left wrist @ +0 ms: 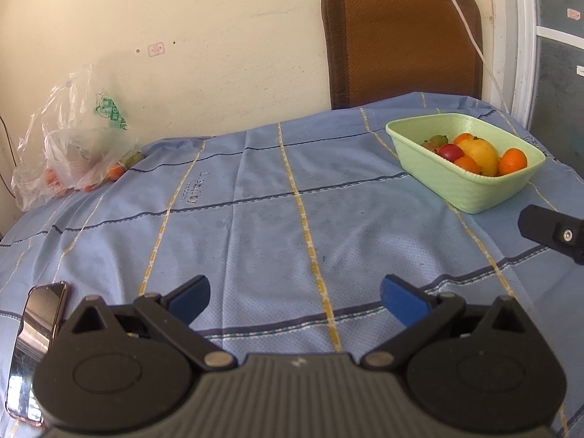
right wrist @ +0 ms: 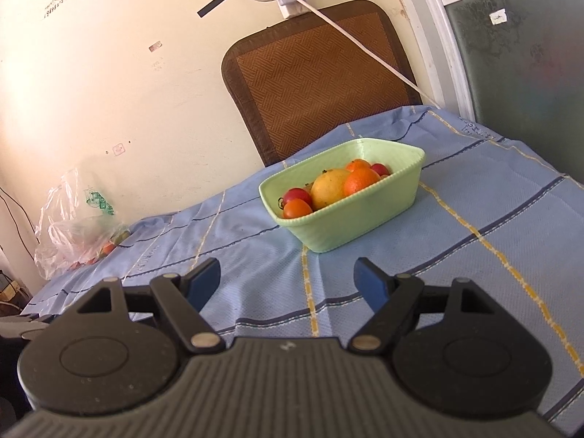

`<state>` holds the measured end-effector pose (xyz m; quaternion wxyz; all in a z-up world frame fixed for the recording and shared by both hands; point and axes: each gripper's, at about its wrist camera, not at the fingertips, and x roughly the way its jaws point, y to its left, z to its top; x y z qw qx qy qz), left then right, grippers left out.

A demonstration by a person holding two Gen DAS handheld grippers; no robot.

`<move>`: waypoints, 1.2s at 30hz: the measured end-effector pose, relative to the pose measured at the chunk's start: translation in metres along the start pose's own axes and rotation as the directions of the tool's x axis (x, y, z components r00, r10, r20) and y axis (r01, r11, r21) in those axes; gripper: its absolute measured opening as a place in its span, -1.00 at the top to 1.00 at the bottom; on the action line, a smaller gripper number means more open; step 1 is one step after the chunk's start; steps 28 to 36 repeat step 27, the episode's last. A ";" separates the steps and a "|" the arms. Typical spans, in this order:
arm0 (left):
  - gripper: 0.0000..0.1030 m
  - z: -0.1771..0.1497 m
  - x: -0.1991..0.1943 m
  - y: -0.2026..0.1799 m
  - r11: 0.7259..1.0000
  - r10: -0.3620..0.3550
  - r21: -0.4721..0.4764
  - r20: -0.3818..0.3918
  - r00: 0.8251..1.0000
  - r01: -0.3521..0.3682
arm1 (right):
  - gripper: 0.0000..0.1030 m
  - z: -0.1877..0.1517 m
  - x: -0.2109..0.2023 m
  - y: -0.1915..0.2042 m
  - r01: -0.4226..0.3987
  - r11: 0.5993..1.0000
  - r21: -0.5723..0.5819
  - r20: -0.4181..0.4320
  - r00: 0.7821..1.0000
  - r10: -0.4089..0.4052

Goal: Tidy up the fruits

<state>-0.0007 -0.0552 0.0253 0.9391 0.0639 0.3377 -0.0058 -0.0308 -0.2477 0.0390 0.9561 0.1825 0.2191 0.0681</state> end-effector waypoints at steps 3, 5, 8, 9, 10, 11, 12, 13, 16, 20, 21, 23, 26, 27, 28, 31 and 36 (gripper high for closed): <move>-1.00 -0.001 0.001 0.001 1.000 -0.006 0.000 -0.011 1.000 0.006 | -0.59 0.000 0.000 0.000 0.000 1.000 0.001 -0.003 1.000 0.000; -1.00 -0.001 0.001 0.001 1.000 -0.010 -0.003 -0.019 1.000 0.010 | -0.59 0.000 -0.001 0.001 0.002 1.000 0.002 -0.002 1.000 -0.002; -1.00 -0.001 0.000 0.002 1.000 -0.011 -0.005 -0.016 1.000 0.011 | -0.59 0.000 -0.001 0.001 0.001 1.000 0.001 0.000 1.000 -0.001; -1.00 -0.001 0.000 0.002 1.000 -0.010 -0.002 -0.015 1.000 0.010 | -0.59 0.000 -0.001 0.001 0.000 1.000 0.000 0.000 1.000 0.000; -1.00 -0.001 0.000 0.002 1.000 -0.010 -0.001 -0.016 1.000 0.010 | -0.59 0.000 -0.001 0.001 0.000 1.000 0.000 0.000 1.000 0.000; -1.00 -0.001 -0.001 0.001 1.000 -0.012 0.000 -0.017 1.000 0.012 | -0.59 0.000 -0.001 0.001 -0.001 1.000 0.000 0.000 1.000 0.001; -1.00 -0.002 -0.001 0.001 1.000 -0.014 0.000 -0.018 1.000 0.014 | -0.59 0.000 -0.001 0.002 -0.001 1.000 0.000 0.000 1.000 0.001; -1.00 -0.001 -0.001 0.001 1.000 -0.015 0.001 -0.019 1.000 0.015 | -0.59 -0.001 -0.001 0.002 -0.002 1.000 0.000 0.000 1.000 0.002; -1.00 -0.001 -0.001 0.001 1.000 -0.020 0.004 -0.022 1.000 0.020 | -0.59 -0.001 -0.001 0.002 -0.003 1.000 -0.002 -0.001 1.000 0.003; -1.00 0.000 -0.002 0.003 1.000 -0.026 -0.006 -0.019 0.999 0.026 | -0.59 0.000 -0.002 0.003 -0.006 1.000 -0.001 0.004 1.000 0.006; -1.00 0.000 -0.002 0.003 1.000 -0.028 -0.008 -0.015 0.999 0.028 | -0.59 0.000 -0.003 0.003 -0.007 1.000 -0.001 0.006 1.000 0.007; -1.00 0.000 -0.002 0.004 0.999 -0.033 -0.011 -0.014 0.999 0.033 | -0.59 0.001 -0.003 0.003 -0.005 1.000 -0.003 0.009 1.000 0.005; -1.00 0.000 -0.001 0.003 0.999 -0.032 -0.004 -0.016 0.999 0.032 | -0.59 0.001 -0.004 0.003 -0.007 1.000 -0.005 0.011 1.000 0.007; -1.00 0.000 -0.001 0.002 0.999 -0.032 -0.005 -0.018 0.999 0.031 | -0.59 0.001 -0.004 0.003 -0.006 1.000 -0.006 0.010 1.000 0.006; -1.00 0.000 -0.001 0.002 0.999 -0.032 -0.005 -0.018 0.999 0.031 | -0.59 0.001 -0.004 0.003 -0.006 1.000 -0.006 0.010 1.000 0.006; -1.00 0.000 -0.001 0.002 0.999 -0.032 -0.005 -0.018 0.999 0.031 | -0.59 0.001 -0.004 0.003 -0.006 1.000 -0.006 0.010 1.000 0.006; -1.00 0.000 -0.001 0.002 0.999 -0.032 -0.005 -0.018 0.999 0.031 | -0.59 0.001 -0.004 0.003 -0.006 1.000 -0.006 0.010 1.000 0.006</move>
